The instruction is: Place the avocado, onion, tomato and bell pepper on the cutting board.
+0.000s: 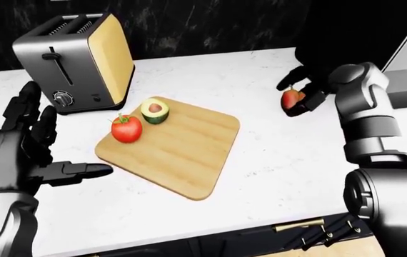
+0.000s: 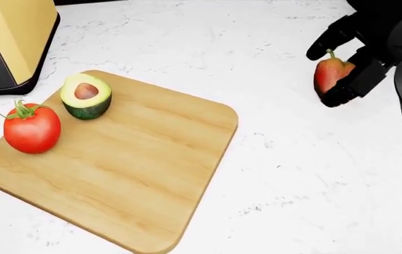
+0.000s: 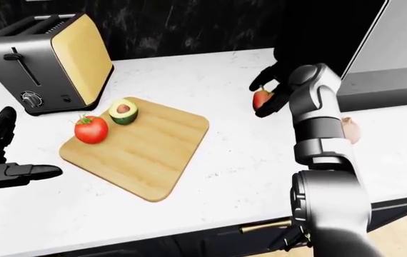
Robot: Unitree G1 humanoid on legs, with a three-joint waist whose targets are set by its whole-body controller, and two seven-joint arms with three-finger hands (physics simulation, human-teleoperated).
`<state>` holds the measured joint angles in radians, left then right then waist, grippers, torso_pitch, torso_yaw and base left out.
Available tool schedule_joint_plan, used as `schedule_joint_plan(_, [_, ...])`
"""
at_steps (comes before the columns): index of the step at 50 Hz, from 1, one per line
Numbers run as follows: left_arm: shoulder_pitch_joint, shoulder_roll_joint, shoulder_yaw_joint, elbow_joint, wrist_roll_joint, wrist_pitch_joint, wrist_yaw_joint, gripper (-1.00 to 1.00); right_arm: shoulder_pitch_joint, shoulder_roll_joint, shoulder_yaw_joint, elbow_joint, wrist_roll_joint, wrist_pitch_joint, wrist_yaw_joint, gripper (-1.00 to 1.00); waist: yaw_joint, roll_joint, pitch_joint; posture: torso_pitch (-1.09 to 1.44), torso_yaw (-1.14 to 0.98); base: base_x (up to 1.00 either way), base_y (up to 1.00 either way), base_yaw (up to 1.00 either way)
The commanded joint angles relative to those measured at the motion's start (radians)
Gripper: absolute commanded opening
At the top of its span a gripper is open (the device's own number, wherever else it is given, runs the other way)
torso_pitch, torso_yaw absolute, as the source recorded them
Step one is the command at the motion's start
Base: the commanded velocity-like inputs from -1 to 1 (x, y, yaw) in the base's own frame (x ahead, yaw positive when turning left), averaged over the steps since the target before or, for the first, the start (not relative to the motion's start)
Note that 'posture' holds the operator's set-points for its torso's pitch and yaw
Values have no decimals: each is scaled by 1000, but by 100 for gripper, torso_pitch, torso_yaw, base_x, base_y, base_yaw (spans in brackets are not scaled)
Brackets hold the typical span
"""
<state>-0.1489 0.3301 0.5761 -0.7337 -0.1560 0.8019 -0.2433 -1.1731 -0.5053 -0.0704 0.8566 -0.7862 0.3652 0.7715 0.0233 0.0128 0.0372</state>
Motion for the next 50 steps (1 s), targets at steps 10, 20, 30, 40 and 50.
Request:
schedule_joint_plan(10, [-20,18,14,-33,-3,-23,7,100,-50,-15,-4,-44,-30,-20,22,-38,1,2,-22,0,4,0,0,0])
schedule_joint_plan(20, [-38,29,12,-40,-14,-1,18,100,-102,-3,-2,-88,-57,-3,62,-73,0,7,-17,0,4,0,0,0])
schedule_joint_plan(30, [-27,25,9,-32,-7,-15,16,100,-208,87,30,-89,-59,-13,93,-78,-6,13,-12,0,4,0,0,0])
schedule_joint_plan(40, [-23,20,12,-29,-3,-22,13,100,-329,191,55,13,-24,-64,87,-78,-10,23,-9,0,4,0,0,0])
schedule_joint_plan(50, [-21,15,14,-38,-6,6,18,100,-369,280,81,-13,1,-61,133,-76,-14,32,-7,0,4,0,0,0])
